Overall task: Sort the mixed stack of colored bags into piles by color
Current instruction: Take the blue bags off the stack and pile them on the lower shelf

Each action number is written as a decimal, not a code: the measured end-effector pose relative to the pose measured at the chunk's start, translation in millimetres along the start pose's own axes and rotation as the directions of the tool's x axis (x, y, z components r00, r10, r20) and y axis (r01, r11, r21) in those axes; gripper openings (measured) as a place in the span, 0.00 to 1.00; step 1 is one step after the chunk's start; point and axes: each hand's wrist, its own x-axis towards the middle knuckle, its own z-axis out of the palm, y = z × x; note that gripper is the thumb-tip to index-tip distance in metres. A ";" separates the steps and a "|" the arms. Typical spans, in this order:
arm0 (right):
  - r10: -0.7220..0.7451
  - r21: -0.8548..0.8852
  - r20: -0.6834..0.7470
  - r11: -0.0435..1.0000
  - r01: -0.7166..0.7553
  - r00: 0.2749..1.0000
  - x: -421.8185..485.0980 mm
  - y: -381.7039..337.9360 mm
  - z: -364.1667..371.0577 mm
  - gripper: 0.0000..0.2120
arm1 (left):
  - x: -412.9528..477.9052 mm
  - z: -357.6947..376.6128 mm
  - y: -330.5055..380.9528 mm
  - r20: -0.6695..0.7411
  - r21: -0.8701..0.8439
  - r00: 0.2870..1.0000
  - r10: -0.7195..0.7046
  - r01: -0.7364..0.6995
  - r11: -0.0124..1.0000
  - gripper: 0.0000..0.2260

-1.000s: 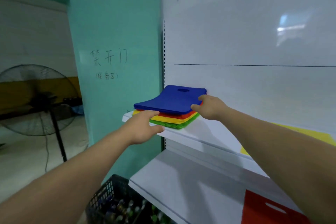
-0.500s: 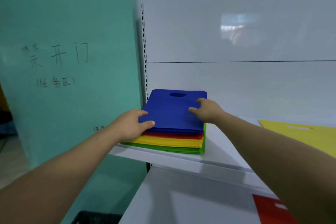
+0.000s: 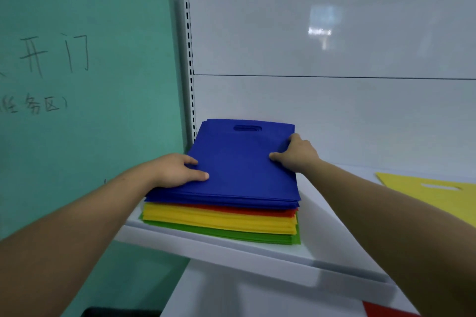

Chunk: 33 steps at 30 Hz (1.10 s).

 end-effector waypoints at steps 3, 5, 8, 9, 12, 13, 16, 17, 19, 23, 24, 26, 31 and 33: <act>-0.009 0.117 -0.040 0.993 0.014 0.999 3.5 4.7 -3.1 0.31 | 7.6 0.0 3.8 -0.020 0.042 1.000 0.019 -0.019 0.999 0.28; -0.016 0.126 -0.073 0.992 0.026 0.997 3.4 8.1 -4.8 0.30 | 11.4 3.3 8.0 -0.029 0.068 0.999 0.035 -0.033 0.997 0.27; -0.101 0.056 -0.162 0.992 0.111 0.982 -0.4 11.3 -6.1 0.27 | 14.6 5.9 11.4 -0.031 0.051 0.999 0.040 -0.038 0.998 0.28; -0.134 0.064 -0.200 0.987 0.150 0.971 -3.5 11.0 -7.7 0.26 | 15.4 5.8 11.2 -0.028 0.042 0.999 0.041 -0.040 0.998 0.29; -0.246 0.147 -0.327 0.941 0.306 0.912 -17.6 4.8 -16.9 0.23 | 14.4 4.2 10.0 -0.015 -0.016 0.998 0.062 -0.062 0.998 0.34; -0.282 0.166 -0.369 0.918 0.361 0.886 -24.3 1.1 -22.0 0.22 | 12.6 3.6 10.1 -0.013 -0.056 0.997 0.076 -0.077 0.995 0.35; -0.324 0.216 -0.504 0.850 0.480 0.800 -46.6 -11.2 -41.4 0.20 | 5.6 1.8 11.2 -0.089 -0.298 0.987 0.132 -0.153 0.942 0.32; -0.317 0.228 -0.551 0.833 0.504 0.772 -54.8 -14.6 -48.3 0.20 | 2.7 0.5 11.6 -0.161 -0.406 0.977 0.139 -0.194 0.893 0.29; -0.295 0.226 -0.638 0.812 0.539 0.711 -72.5 -20.4 -62.7 0.20 | -6.7 -4.8 13.5 -0.303 -0.599 0.944 0.129 -0.294 0.745 0.23; -0.221 0.222 -0.750 0.803 0.552 0.623 -110.6 -24.4 -86.5 0.18 | -33.7 -13.7 23.8 -0.334 -0.814 0.916 0.223 -0.400 0.421 0.17; -0.196 0.224 -0.767 0.811 0.541 0.611 -120.8 -23.8 -90.9 0.18 | -40.1 -12.7 26.3 -0.350 -0.806 0.902 0.252 -0.427 0.410 0.18; -0.146 0.226 -0.796 0.830 0.511 0.588 -141.9 -19.3 -99.1 0.17 | -51.6 -8.9 32.1 -0.396 -0.770 0.870 0.295 -0.489 0.409 0.20; 0.014 0.362 -0.773 0.831 0.422 0.635 -201.1 4.5 -114.9 0.17 | -85.4 7.3 53.9 -0.509 -0.657 0.777 0.371 -0.629 0.416 0.23; 0.040 0.425 -0.703 0.825 0.374 0.710 -226.1 19.8 -117.5 0.21 | -97.9 17.3 65.8 -0.493 -0.636 0.765 0.414 -0.642 0.428 0.23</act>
